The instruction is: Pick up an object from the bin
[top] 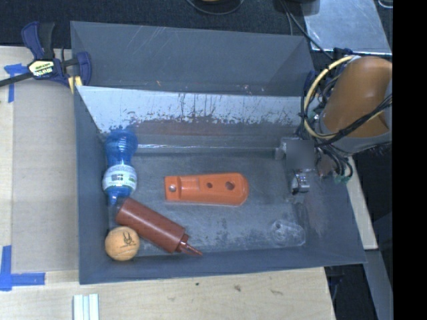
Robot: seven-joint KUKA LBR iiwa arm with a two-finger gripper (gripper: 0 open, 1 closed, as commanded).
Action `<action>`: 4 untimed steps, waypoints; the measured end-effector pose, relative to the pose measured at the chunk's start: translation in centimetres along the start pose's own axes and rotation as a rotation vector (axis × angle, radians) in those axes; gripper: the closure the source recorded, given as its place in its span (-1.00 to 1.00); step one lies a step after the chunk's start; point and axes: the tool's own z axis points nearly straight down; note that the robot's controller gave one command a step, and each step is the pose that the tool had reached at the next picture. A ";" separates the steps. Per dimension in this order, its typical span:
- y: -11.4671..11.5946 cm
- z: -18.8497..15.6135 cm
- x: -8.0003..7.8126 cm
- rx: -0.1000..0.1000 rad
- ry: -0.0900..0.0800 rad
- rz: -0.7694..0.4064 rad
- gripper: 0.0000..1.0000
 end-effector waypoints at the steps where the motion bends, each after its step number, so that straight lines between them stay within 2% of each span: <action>1: 0.1 -0.5 -0.2 0.001 -0.008 -0.003 -1.00; 2: 9.0 5.9 -2.7 0.001 -0.002 -0.214 -1.00; 3: 8.6 2.1 -1.1 0.001 -0.011 0.054 -1.00; 4: 13.7 3.5 -1.4 -0.001 -0.003 -0.133 -1.00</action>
Offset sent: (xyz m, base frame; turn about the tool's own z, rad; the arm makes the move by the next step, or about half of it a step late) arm 0.0275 0.0972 -0.0645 -0.2302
